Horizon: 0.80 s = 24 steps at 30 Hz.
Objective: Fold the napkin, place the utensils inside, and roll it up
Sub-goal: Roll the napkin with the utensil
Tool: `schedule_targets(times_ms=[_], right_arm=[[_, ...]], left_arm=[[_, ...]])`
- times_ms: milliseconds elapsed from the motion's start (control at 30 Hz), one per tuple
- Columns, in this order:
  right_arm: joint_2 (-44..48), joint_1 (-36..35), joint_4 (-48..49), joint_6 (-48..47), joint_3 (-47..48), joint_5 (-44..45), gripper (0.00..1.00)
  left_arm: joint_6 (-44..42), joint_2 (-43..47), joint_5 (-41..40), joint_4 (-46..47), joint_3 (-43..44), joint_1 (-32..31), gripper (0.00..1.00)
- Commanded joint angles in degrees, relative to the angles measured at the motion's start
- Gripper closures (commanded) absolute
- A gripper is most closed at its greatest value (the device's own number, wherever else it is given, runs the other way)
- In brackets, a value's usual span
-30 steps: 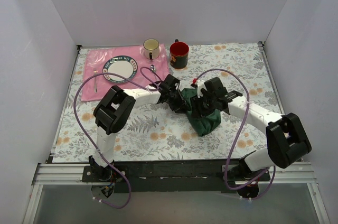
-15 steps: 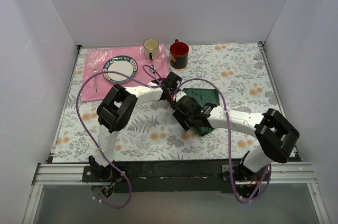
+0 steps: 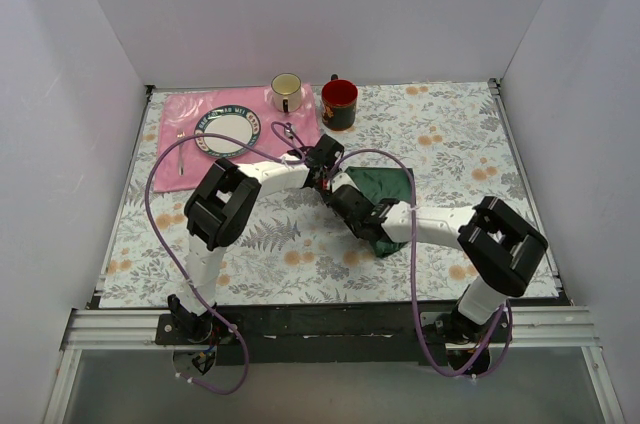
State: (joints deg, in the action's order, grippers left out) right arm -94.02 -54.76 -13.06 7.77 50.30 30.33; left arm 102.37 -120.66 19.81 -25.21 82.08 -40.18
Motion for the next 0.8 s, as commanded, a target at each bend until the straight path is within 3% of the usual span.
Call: schedule_targets(times_ms=[0,67,167,400,500,767], right_arm=[[0.76,0.18,1.37,3.39,-3.89,-2.37,0.87],[1.38,1.06,2.24,3.83,-5.21,-4.22,0.98],[2.25,2.28,3.04,4.01,-6.88,-6.41,0.99],[4.90,9.49,6.03,3.22,-8.56,-19.76,0.99],[5.07,13.79,7.25,2.78,-8.82,-29.93,0.99],[2.19,27.15,16.04,4.09,-13.30,-54.30,0.99]], left_arm=[[-2.52,-1.33,-2.95,-4.59,0.62,0.45,1.00],[-4.10,-1.07,-2.59,-3.45,0.01,0.72,0.97],[-5.33,1.21,-3.11,-0.72,-2.35,1.60,0.77],[-9.46,7.80,-5.22,1.92,-4.65,5.28,0.52],[-10.69,10.88,-5.84,3.15,-5.62,6.78,0.39],[-12.90,16.51,-3.91,8.33,-11.06,7.58,0.30]])
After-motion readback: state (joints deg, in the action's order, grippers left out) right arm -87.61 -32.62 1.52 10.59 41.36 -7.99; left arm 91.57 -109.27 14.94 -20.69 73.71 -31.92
